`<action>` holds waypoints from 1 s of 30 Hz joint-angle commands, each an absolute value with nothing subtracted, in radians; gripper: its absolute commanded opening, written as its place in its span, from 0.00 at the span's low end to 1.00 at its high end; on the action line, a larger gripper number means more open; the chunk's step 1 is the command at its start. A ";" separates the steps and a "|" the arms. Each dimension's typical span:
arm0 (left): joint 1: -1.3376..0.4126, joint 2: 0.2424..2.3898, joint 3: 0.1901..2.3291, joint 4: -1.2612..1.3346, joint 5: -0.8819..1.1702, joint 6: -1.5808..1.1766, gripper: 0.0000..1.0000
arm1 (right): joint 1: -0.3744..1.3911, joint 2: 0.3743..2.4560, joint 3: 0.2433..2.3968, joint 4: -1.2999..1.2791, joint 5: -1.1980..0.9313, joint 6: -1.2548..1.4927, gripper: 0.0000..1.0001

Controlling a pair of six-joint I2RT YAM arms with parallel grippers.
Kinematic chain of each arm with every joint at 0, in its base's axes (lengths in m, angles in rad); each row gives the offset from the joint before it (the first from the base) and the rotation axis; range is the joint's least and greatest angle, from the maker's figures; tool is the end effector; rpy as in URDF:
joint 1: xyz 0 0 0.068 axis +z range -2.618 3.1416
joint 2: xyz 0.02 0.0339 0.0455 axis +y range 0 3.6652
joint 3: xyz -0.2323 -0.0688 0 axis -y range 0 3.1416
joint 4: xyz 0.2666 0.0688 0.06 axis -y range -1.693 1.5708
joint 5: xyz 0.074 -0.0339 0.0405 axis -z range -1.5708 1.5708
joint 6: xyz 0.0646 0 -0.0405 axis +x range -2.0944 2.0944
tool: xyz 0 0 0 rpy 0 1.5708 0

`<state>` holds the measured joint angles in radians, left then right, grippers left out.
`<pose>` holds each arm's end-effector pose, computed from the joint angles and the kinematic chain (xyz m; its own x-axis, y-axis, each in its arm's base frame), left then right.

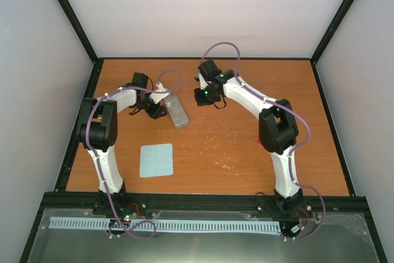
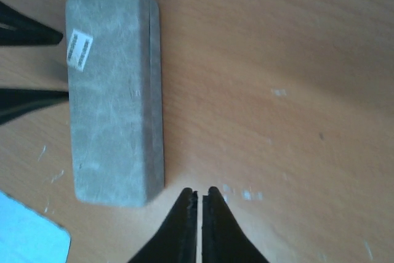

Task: Organize the sunglasses
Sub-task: Adjust the sunglasses case at the center of the board.

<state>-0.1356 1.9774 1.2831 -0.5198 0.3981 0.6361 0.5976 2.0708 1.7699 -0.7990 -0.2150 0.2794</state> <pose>0.3947 -0.0791 0.0772 -0.5932 0.6336 -0.4967 0.7597 0.6447 -0.0848 0.3775 0.2736 0.1735 -0.8818 -0.2743 -0.3837 -0.4021 0.8623 0.3079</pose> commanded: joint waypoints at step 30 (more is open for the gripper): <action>-0.287 2.157 1.530 -0.480 0.396 0.512 0.72 | 0.729 2.313 1.978 -0.986 -0.364 0.185 0.03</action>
<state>-0.2264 2.1349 1.4723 -0.4713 0.4278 0.5018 0.6827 2.3535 1.9999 -0.9638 -0.3485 0.1963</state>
